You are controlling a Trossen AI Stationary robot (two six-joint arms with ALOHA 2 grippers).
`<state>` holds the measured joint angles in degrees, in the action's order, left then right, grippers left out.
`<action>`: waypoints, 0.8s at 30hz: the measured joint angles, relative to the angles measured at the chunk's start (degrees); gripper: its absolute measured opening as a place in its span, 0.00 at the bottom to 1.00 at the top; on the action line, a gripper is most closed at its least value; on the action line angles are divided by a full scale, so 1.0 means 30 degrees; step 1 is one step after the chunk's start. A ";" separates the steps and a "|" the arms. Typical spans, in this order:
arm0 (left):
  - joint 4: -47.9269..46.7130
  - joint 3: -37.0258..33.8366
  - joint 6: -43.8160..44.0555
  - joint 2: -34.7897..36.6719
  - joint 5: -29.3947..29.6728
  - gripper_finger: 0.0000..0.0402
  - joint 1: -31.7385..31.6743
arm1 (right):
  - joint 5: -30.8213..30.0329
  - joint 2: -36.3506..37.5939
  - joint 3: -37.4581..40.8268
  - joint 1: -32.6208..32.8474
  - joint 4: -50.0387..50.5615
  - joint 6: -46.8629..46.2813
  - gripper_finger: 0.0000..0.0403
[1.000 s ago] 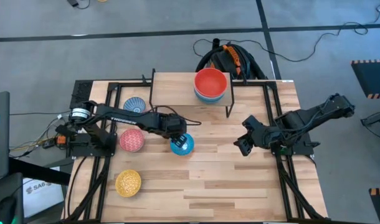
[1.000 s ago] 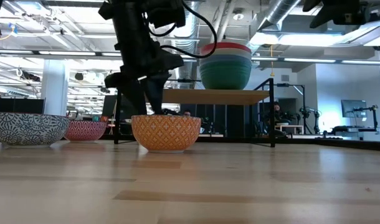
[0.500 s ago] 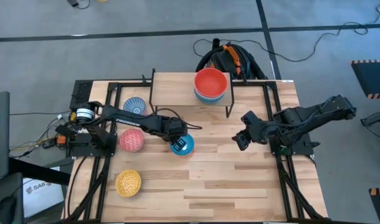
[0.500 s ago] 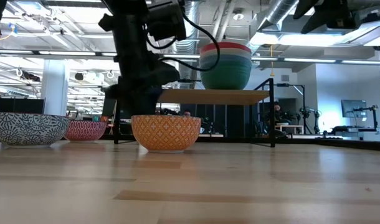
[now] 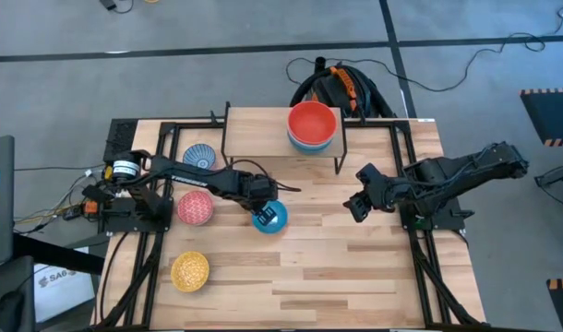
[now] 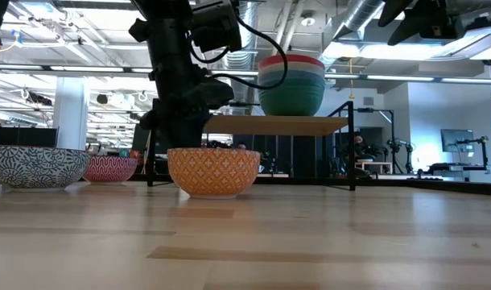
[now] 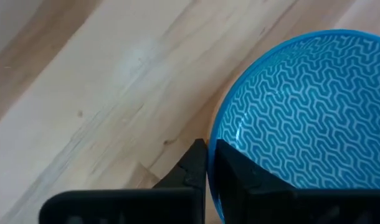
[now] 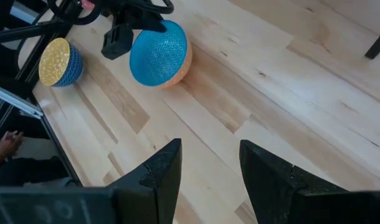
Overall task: Place and stack bowls onto a shelf
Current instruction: Put the light blue patterned bowl on the shelf
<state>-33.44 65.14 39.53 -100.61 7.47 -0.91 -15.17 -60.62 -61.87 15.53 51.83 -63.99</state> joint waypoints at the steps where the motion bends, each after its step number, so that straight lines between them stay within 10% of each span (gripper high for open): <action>1: -0.0011 0.0001 -0.0012 0.0055 -0.0157 0.01 0.0000 | 0.0009 0.0000 0.0000 0.0002 0.0007 0.0000 0.46; 14: -0.2686 0.0323 -0.0475 0.4461 0.0169 0.00 -0.0093 | 0.0862 0.0000 0.0000 -0.0005 0.0539 0.0285 0.46; 24: -0.7892 0.4755 -0.4177 0.6706 0.1479 0.00 -0.2419 | 0.1615 0.0004 0.0000 -0.1280 0.0352 0.0346 0.46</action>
<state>-57.11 79.41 27.00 -80.49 11.90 -8.16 -10.33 -60.61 -61.87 11.69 52.89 -62.95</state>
